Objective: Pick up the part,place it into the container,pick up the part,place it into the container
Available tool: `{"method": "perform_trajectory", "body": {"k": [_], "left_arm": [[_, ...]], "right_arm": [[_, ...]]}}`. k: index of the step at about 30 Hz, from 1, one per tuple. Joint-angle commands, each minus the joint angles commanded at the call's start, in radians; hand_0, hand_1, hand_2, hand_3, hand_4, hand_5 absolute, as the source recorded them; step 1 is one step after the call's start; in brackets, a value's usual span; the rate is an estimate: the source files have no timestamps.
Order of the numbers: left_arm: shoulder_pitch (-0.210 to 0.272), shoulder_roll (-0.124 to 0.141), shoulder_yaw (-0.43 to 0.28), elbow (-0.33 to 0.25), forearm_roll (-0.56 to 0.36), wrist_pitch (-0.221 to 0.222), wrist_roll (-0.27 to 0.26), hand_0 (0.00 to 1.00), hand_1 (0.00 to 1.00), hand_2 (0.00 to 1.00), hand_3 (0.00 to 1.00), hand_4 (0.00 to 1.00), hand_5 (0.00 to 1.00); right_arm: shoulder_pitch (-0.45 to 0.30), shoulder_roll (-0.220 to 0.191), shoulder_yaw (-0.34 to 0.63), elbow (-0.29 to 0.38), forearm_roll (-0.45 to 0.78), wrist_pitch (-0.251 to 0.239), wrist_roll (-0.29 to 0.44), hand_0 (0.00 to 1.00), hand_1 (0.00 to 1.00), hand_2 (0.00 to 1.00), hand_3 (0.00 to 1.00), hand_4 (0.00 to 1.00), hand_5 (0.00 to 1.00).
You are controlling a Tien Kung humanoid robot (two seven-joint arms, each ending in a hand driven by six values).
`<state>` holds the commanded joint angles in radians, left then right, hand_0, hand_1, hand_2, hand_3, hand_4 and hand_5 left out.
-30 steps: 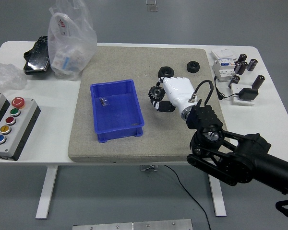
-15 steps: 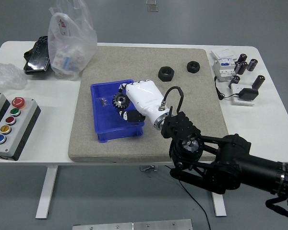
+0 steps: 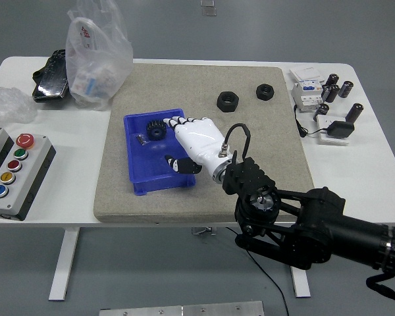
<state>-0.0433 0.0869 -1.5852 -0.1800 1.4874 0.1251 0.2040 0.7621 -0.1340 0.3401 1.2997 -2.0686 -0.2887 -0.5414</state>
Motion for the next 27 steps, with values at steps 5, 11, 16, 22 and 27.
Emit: {"method": "perform_trajectory", "body": {"k": [5, 11, 16, 22, 27], "left_arm": [[0.002, -0.002, 0.000, 0.000, -0.001, 0.000, -0.001, 0.635, 0.348, 0.558, 0.611, 0.716, 0.398], [0.007, -0.002, -0.001, 0.000, -0.004, 0.002, -0.003, 0.635, 0.347, 0.558, 0.611, 0.716, 0.398], [0.011, -0.004, 0.001, 0.000, -0.011, 0.003, -0.006, 0.635, 0.349, 0.557, 0.610, 0.716, 0.396], [0.013, -0.007, -0.001, 0.000, -0.013, 0.004, -0.009, 0.635, 0.360, 0.557, 0.610, 0.715, 0.393], [0.009, -0.004, -0.001, 0.000, -0.013, 0.005, -0.015, 0.635, 0.362, 0.542, 0.610, 0.715, 0.394]], "right_arm": [[-0.045, -0.029, 0.105, 0.042, 0.028, -0.071, 0.027, 0.406, 0.768, 0.830, 0.887, 0.376, 0.252], [-0.155, -0.084, 0.277, 0.103, 0.143, -0.181, 0.137, 0.408, 0.751, 0.794, 0.819, 0.407, 0.241], [-0.264, -0.114, 0.438, 0.116, 0.305, -0.239, 0.282, 0.456, 0.724, 0.760, 0.752, 0.436, 0.236], [-0.396, -0.120, 0.603, 0.093, 0.535, -0.212, 0.490, 0.476, 0.715, 0.745, 0.729, 0.522, 0.275], [-0.494, -0.107, 0.707, 0.094, 0.733, -0.173, 0.660, 0.526, 0.698, 0.732, 0.713, 0.628, 0.362]]}}
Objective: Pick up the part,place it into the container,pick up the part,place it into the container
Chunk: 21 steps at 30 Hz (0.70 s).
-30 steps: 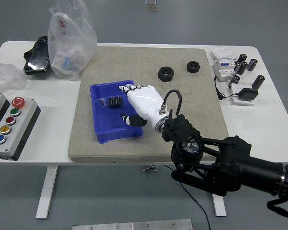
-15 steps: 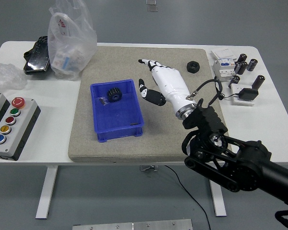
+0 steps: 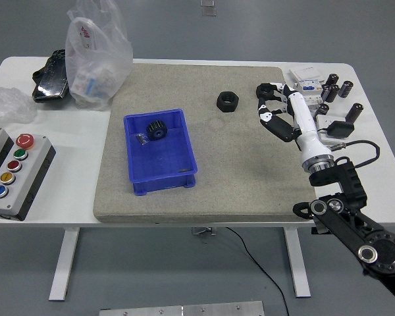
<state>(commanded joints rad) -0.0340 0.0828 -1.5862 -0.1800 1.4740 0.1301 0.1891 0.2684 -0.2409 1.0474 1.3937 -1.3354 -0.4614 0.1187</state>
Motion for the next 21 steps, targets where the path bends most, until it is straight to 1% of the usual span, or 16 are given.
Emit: {"method": "perform_trajectory", "body": {"k": [3, 4, 9, 10, 12, 15, 16, 21], "left_arm": [[-0.002, 0.002, 0.003, 0.000, 0.000, 0.000, -0.006, 0.635, 0.362, 0.542, 0.610, 0.715, 0.394], [-0.003, 0.002, 0.006, 0.000, -0.003, -0.001, -0.009, 0.636, 0.457, 0.549, 0.610, 0.714, 0.391], [-0.002, 0.006, 0.055, 0.000, -0.046, -0.002, -0.035, 0.636, 0.457, 0.549, 0.610, 0.714, 0.391], [-0.002, 0.006, 0.066, 0.000, -0.055, -0.002, -0.040, 0.637, 0.532, 0.552, 0.614, 0.714, 0.391], [-0.004, 0.008, 0.087, 0.000, -0.071, -0.003, -0.049, 0.637, 0.532, 0.552, 0.614, 0.714, 0.391], [-0.007, 0.010, 0.099, 0.000, -0.076, -0.005, -0.051, 0.637, 0.532, 0.552, 0.614, 0.714, 0.391], [-0.010, 0.012, 0.104, 0.000, -0.076, -0.007, -0.050, 0.635, 0.444, 0.536, 0.614, 0.715, 0.383], [-0.016, 0.019, 0.115, 0.000, -0.078, -0.004, -0.052, 0.635, 0.444, 0.536, 0.614, 0.715, 0.383]], "right_arm": [[-0.038, 0.005, 0.036, 0.013, 0.110, 0.011, 0.081, 0.526, 0.698, 0.732, 0.713, 0.628, 0.362], [-0.051, 0.005, 0.046, 0.018, 0.141, 0.013, 0.104, 0.561, 0.689, 0.718, 0.697, 0.646, 0.373], [-0.120, 0.003, 0.100, 0.029, 0.290, 0.021, 0.210, 0.561, 0.689, 0.718, 0.697, 0.646, 0.373], [-0.131, 0.003, 0.111, 0.028, 0.313, 0.022, 0.224, 0.554, 0.686, 0.709, 0.692, 0.649, 0.374], [-0.150, 0.002, 0.131, 0.024, 0.364, 0.025, 0.248, 0.554, 0.686, 0.709, 0.692, 0.649, 0.374], [-0.156, 0.000, 0.144, 0.015, 0.412, 0.025, 0.262, 0.554, 0.686, 0.709, 0.692, 0.649, 0.374], [-0.156, -0.001, 0.149, 0.011, 0.424, 0.025, 0.264, 0.554, 0.676, 0.699, 0.685, 0.649, 0.377], [-0.158, 0.002, 0.167, 0.003, 0.440, 0.022, 0.270, 0.554, 0.676, 0.699, 0.685, 0.649, 0.377]]}}
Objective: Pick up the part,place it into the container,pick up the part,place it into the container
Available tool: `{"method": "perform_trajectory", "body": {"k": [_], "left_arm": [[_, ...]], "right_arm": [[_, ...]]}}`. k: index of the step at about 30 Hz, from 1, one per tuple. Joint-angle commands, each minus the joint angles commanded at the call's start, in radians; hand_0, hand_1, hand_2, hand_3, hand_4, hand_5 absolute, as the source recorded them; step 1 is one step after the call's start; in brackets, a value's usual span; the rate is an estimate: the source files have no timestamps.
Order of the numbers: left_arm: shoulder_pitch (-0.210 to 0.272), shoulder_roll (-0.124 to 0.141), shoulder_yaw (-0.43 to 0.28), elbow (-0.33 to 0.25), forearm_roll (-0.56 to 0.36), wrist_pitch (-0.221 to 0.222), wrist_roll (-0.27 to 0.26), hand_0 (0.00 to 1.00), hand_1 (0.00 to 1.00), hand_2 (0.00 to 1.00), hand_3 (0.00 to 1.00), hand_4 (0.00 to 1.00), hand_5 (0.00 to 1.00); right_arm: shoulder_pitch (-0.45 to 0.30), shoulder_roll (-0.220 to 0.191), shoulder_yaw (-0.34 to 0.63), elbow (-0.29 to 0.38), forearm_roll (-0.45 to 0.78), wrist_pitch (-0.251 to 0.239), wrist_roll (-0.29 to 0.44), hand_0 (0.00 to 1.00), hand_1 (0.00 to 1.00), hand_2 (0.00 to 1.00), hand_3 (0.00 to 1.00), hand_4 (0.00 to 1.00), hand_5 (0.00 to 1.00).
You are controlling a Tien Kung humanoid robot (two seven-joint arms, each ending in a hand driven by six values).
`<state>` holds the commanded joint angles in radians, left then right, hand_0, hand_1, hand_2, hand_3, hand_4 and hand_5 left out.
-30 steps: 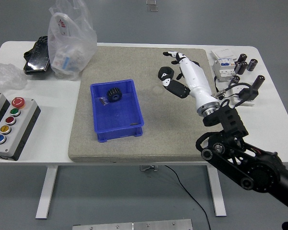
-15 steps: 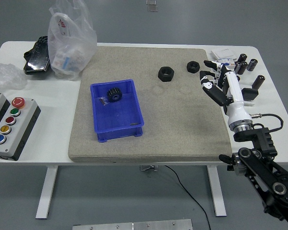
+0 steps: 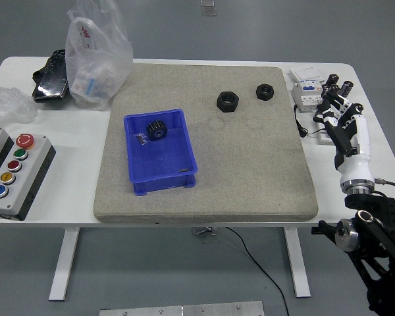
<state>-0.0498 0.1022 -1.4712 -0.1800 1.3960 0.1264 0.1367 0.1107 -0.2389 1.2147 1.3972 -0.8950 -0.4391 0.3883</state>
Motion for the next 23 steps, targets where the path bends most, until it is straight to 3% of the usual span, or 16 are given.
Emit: {"method": "perform_trajectory", "body": {"k": [1, 6, 7, 12, 13, 18, 19, 23], "left_arm": [[0.000, 0.001, -0.001, 0.000, 0.002, 0.003, -0.002, 0.641, 0.486, 0.535, 0.612, 0.714, 0.377], [0.000, 0.003, -0.022, 0.000, 0.025, 0.015, -0.002, 0.641, 0.486, 0.535, 0.612, 0.714, 0.377], [0.001, 0.003, -0.029, 0.000, 0.032, 0.016, 0.000, 0.653, 0.596, 0.423, 0.613, 0.715, 0.375], [0.003, 0.003, -0.048, 0.000, 0.048, 0.021, 0.004, 0.653, 0.596, 0.423, 0.613, 0.715, 0.375], [0.003, 0.003, -0.049, 0.000, 0.049, 0.021, 0.005, 0.657, 0.609, 0.518, 0.613, 0.713, 0.372], [0.001, 0.007, -0.048, 0.000, 0.053, 0.017, 0.010, 0.657, 0.609, 0.518, 0.613, 0.713, 0.372], [0.001, 0.008, -0.049, 0.000, 0.053, 0.018, 0.009, 0.658, 0.598, 0.447, 0.604, 0.713, 0.371], [0.001, 0.013, -0.057, 0.000, 0.060, 0.019, 0.009, 0.658, 0.598, 0.447, 0.604, 0.713, 0.371]], "right_arm": [[-0.001, 0.001, 0.002, 0.000, 0.001, -0.001, 0.000, 0.568, 0.676, 0.697, 0.684, 0.651, 0.377], [-0.006, 0.005, 0.010, 0.004, 0.002, -0.003, 0.002, 0.568, 0.676, 0.697, 0.684, 0.651, 0.377], [-0.007, 0.006, 0.011, 0.006, 0.002, -0.003, 0.003, 0.583, 0.673, 0.695, 0.682, 0.651, 0.377], [-0.008, 0.005, 0.011, 0.013, 0.002, -0.005, 0.003, 0.583, 0.673, 0.695, 0.682, 0.651, 0.377], [-0.008, 0.005, 0.010, 0.013, 0.003, -0.005, 0.003, 0.586, 0.674, 0.695, 0.682, 0.652, 0.378], [-0.005, 0.005, 0.006, 0.012, 0.003, -0.006, 0.002, 0.586, 0.674, 0.695, 0.682, 0.652, 0.378], [-0.005, 0.005, 0.006, 0.012, 0.003, -0.006, 0.002, 0.596, 0.673, 0.695, 0.679, 0.656, 0.385], [-0.005, 0.003, 0.005, 0.011, 0.002, -0.007, 0.000, 0.596, 0.673, 0.695, 0.679, 0.656, 0.385]]}}
